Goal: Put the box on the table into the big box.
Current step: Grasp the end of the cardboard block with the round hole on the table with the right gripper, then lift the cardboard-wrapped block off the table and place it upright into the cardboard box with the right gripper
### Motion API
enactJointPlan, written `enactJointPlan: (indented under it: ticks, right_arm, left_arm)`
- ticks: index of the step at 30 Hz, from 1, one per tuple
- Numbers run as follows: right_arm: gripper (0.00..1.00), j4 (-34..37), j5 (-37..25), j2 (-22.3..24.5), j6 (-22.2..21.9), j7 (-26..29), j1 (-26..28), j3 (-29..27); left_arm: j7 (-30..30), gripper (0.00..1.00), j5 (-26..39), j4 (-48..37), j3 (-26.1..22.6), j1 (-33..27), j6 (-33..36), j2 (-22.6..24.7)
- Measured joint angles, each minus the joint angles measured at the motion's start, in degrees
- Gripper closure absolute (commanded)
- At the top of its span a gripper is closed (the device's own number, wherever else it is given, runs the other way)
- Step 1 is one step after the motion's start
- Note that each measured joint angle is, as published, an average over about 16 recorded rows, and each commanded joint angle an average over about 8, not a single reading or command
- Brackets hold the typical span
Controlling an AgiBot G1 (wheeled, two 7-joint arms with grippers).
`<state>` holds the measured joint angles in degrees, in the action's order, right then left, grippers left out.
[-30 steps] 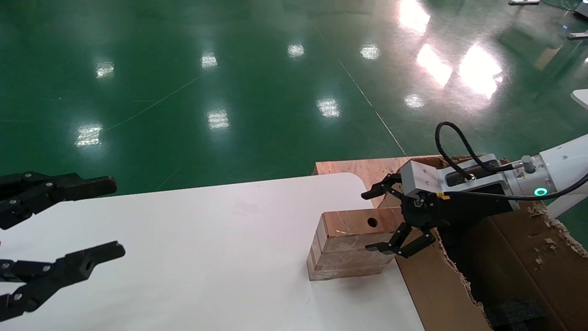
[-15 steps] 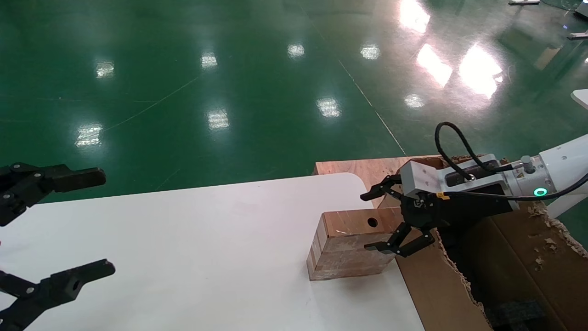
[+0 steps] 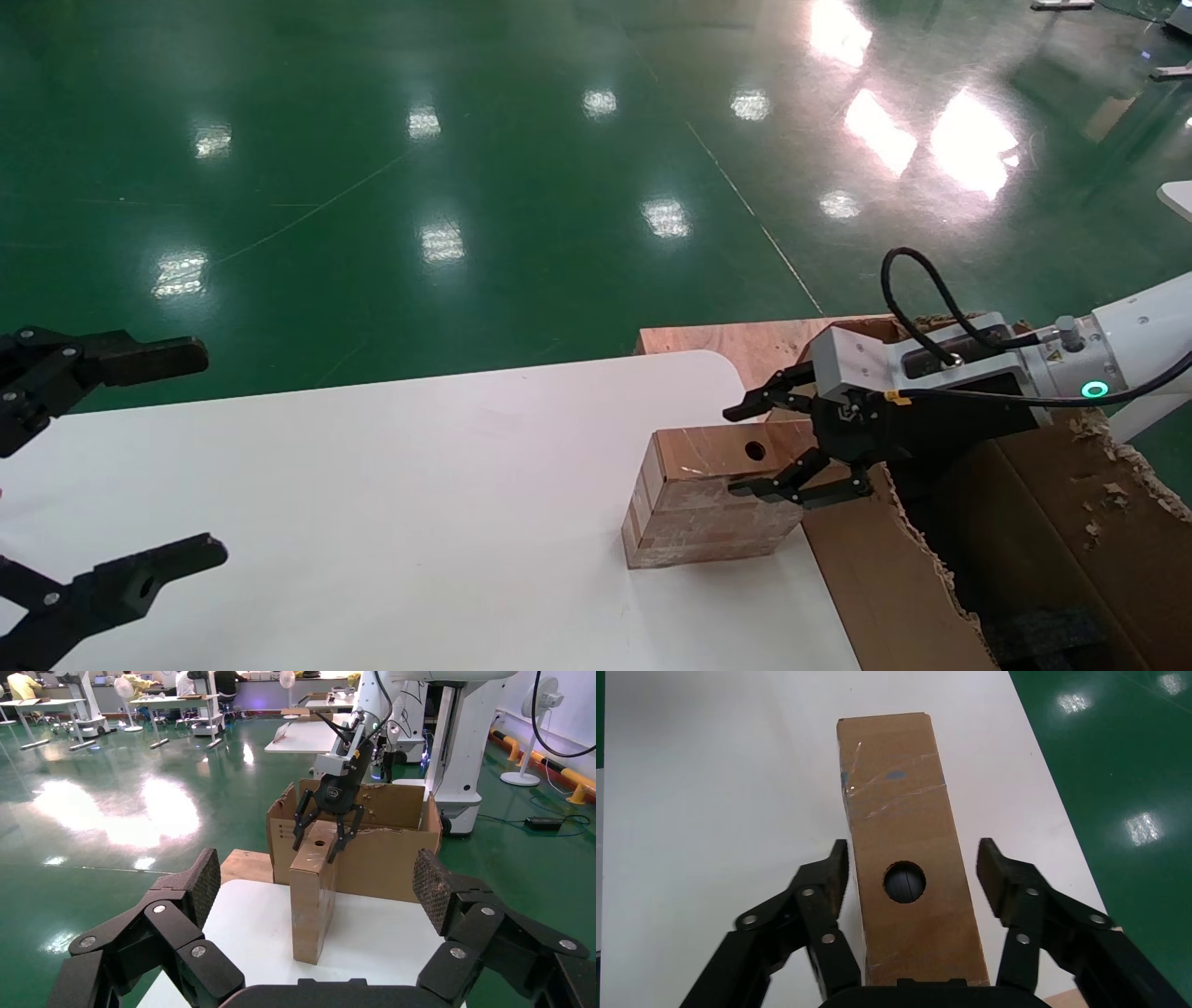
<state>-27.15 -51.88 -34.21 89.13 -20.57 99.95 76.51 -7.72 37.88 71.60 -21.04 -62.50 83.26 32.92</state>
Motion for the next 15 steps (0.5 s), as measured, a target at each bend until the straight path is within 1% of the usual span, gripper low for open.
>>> enactJointPlan:
  ticks: [8,15]
  right_arm:
    - [1.0,-0.21,0.03,0.02,0.13,0.51,0.25,0.01]
    - [1.0,-2.43,1.74,1.38,0.7,4.53,2.29,-0.37]
  left_arm:
    - [0.0,0.0,0.0,0.0,0.0,0.0,0.0,0.0]
    - [0.0,0.0,0.0,0.0,0.0,0.0,0.0,0.0]
